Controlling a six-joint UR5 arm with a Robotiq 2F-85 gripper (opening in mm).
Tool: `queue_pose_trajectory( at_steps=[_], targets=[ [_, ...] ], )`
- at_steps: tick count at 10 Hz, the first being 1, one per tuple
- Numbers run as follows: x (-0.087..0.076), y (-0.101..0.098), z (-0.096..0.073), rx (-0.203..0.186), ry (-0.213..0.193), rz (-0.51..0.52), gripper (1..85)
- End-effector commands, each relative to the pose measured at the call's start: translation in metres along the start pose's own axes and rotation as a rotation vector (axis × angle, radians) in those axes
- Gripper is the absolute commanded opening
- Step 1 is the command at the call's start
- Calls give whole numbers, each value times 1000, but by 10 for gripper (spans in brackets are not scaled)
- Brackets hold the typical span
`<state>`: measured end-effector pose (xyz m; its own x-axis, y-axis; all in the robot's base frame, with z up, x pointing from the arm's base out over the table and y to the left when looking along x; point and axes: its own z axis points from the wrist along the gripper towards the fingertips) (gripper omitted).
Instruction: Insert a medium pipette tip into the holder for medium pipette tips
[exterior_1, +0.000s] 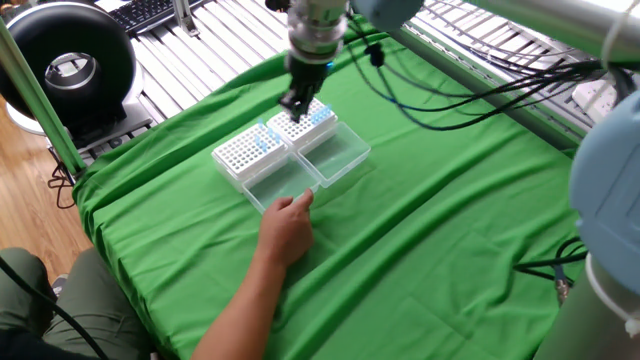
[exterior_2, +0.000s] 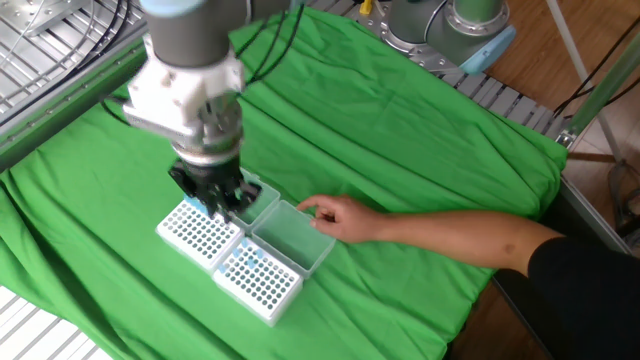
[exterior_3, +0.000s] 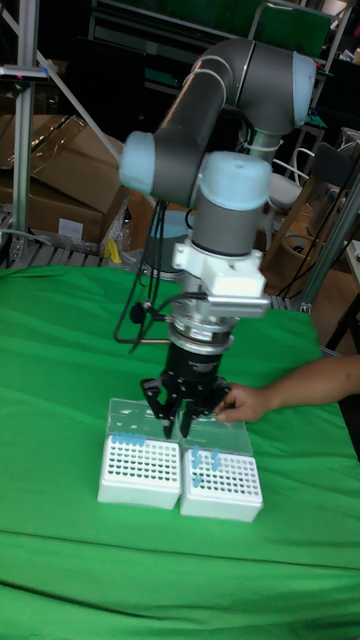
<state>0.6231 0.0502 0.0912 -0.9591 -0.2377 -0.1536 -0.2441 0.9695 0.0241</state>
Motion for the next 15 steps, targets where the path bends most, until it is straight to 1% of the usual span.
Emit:
queue_pose_trajectory(
  at_steps=[1, 3, 4, 6, 9, 10, 12, 15],
  targets=[
    [-18, 40, 4, -8, 26, 91, 273],
    [-27, 54, 14, 4, 21, 120, 267],
    [-31, 63, 15, 2, 26, 141, 263],
    [-35, 70, 18, 1, 26, 158, 260],
    [-40, 69, 24, 5, 19, 154, 260],
    [-41, 67, 25, 10, 18, 147, 257],
    [-41, 55, 22, 29, 27, 120, 253],
    [-40, 50, 20, 43, 34, 112, 253]
  ],
)
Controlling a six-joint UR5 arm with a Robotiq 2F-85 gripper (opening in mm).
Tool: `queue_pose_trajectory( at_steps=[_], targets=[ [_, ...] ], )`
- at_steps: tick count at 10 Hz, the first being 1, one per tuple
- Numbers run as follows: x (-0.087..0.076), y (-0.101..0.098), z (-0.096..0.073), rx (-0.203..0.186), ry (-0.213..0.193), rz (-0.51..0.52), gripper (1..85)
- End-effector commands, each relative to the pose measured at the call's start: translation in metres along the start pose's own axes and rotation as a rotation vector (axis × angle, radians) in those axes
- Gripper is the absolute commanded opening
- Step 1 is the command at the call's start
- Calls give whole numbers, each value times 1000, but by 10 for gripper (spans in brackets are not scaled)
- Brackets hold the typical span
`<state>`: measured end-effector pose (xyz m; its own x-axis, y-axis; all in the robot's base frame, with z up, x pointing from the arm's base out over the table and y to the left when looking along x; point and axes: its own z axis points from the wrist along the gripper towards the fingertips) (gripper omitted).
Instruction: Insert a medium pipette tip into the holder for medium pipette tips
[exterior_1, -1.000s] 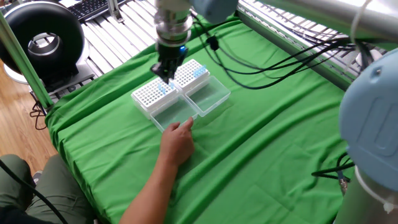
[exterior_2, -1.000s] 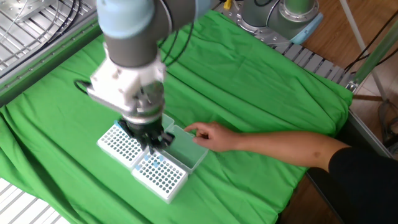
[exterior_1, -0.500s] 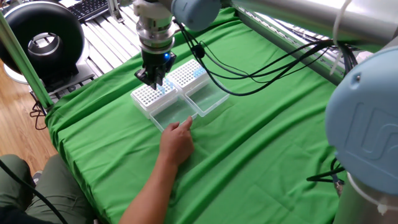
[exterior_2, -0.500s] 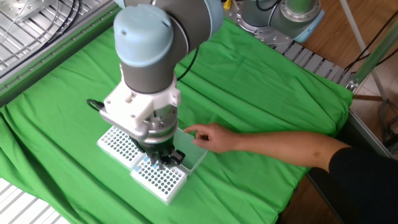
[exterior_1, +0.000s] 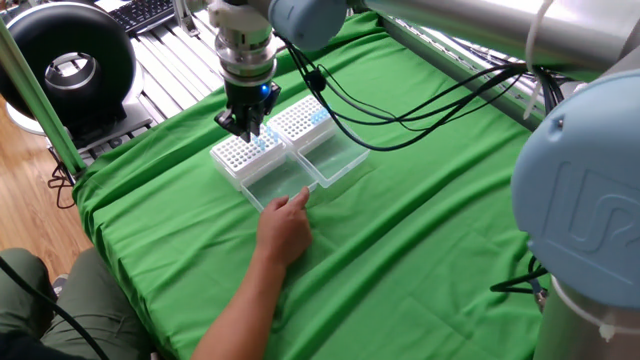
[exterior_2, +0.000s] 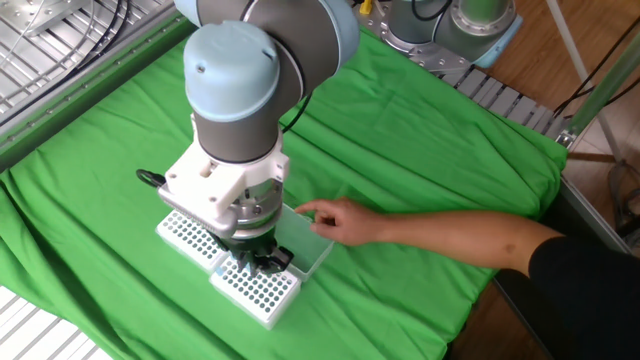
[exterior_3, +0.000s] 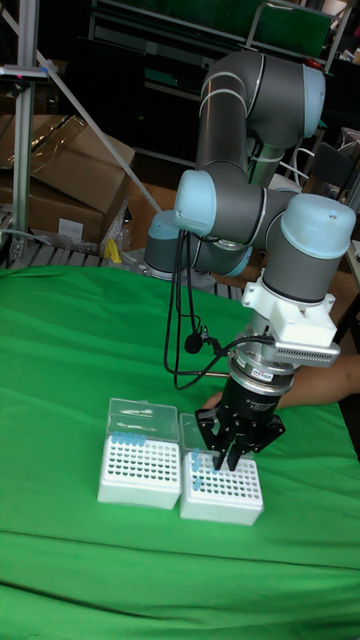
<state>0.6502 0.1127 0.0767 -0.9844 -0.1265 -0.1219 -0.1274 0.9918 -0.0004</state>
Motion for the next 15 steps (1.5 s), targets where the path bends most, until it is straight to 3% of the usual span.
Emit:
queue_pose_trajectory(
  at_steps=[1, 7, 10, 14, 15],
  targets=[
    [-1, -3, 0, -1, -2, -2, 253],
    [4, -6, 12, -14, -22, 5, 210],
    [5, -6, 13, -11, -17, 29, 147],
    [13, -10, 0, 15, 23, 55, 10],
    [12, -8, -2, 15, 23, 56, 10]
  ],
)
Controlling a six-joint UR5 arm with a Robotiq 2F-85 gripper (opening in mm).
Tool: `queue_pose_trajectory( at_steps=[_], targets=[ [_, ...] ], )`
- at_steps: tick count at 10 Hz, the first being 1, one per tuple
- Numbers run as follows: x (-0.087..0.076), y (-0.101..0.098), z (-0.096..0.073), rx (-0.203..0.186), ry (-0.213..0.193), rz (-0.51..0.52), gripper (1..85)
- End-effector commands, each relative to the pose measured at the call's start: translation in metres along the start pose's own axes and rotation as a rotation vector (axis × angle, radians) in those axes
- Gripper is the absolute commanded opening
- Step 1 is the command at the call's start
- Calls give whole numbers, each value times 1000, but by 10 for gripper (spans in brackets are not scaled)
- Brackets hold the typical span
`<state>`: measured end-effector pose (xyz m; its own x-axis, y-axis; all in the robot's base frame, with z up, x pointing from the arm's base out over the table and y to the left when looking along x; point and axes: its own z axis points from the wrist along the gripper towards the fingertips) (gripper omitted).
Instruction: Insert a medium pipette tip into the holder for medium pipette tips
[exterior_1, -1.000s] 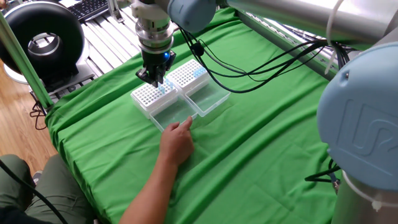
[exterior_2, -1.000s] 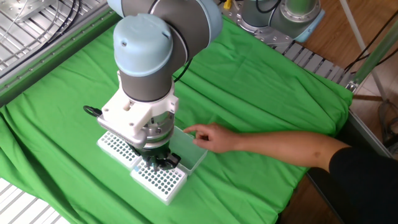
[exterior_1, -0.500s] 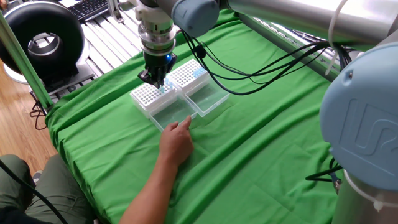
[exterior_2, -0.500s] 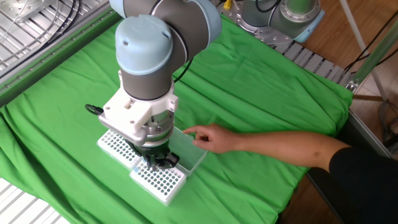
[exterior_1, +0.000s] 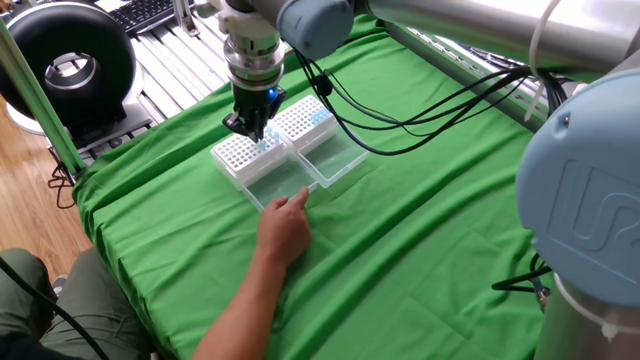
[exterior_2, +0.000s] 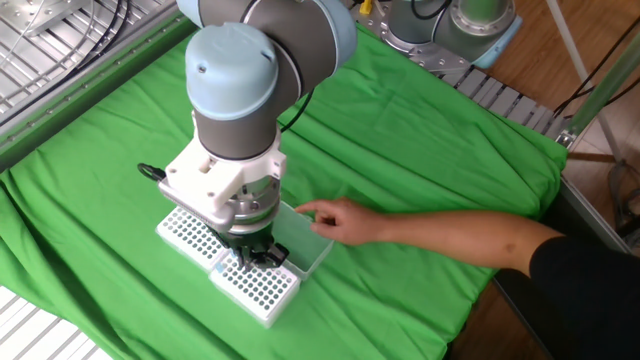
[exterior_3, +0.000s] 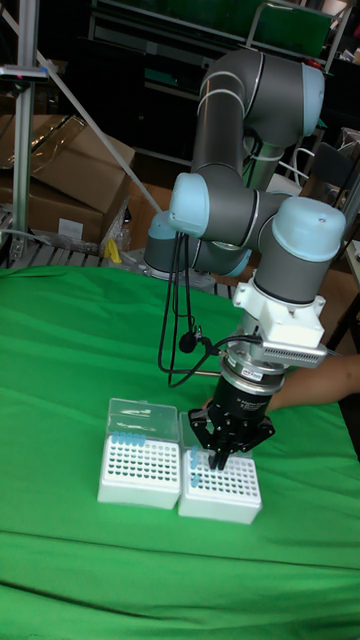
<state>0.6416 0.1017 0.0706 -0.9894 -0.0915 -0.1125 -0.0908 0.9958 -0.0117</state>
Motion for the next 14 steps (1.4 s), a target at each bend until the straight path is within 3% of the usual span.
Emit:
queue_pose_trajectory(
  at_steps=[1, 4, 8, 14],
  targets=[
    [2, 1, -8, 0, 13, 21, 10],
    [1, 0, -23, 2, 26, 13, 10],
    [-9, 0, -39, 5, 6, 23, 10],
    [-14, 6, -81, -46, -29, 10, 10]
  ],
)
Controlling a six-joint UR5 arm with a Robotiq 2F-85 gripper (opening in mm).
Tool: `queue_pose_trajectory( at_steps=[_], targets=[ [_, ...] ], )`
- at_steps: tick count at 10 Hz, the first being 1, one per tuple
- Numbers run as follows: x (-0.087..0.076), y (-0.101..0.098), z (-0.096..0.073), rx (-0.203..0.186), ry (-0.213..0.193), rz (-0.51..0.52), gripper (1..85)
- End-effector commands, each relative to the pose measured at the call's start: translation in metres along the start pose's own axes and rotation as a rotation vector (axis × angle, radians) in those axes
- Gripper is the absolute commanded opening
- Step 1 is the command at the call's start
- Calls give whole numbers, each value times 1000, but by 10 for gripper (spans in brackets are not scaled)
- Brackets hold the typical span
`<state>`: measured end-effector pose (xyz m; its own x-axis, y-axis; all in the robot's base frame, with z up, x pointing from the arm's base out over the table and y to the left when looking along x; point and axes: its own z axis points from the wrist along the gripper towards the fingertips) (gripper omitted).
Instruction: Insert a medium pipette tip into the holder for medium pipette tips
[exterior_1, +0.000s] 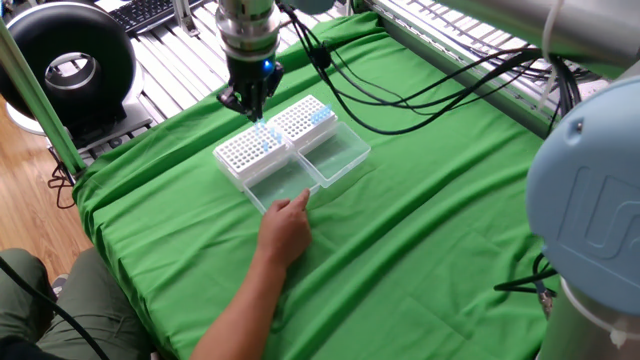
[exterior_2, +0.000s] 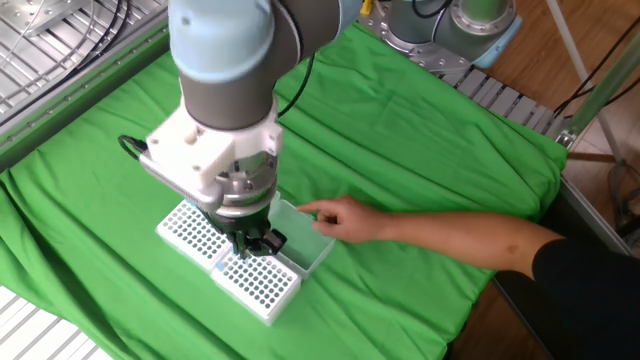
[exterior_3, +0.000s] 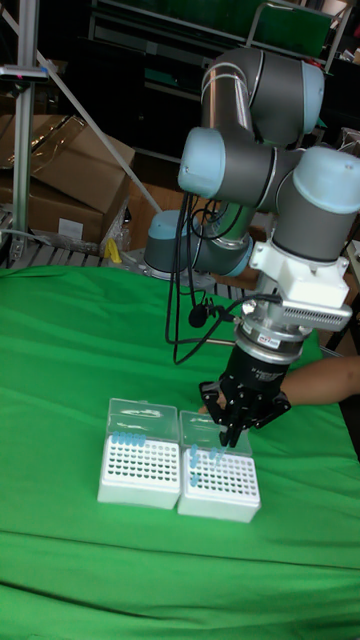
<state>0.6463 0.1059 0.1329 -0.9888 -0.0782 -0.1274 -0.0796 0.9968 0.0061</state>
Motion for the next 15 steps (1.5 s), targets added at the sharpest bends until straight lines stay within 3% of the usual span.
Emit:
queue_pose_trajectory(
  at_steps=[1, 2, 4, 7, 11, 12, 15],
  targets=[
    [-2, 2, -26, -32, -13, -9, 10],
    [0, 0, -31, -31, -10, -20, 10],
    [4, -23, -37, 30, 4, -88, 10],
    [16, -47, -35, 57, 22, -131, 10],
    [44, -84, -23, 48, 46, -217, 10],
    [51, -88, -17, 28, 36, -227, 10],
    [55, -100, -3, 33, 25, -232, 10]
  ],
)
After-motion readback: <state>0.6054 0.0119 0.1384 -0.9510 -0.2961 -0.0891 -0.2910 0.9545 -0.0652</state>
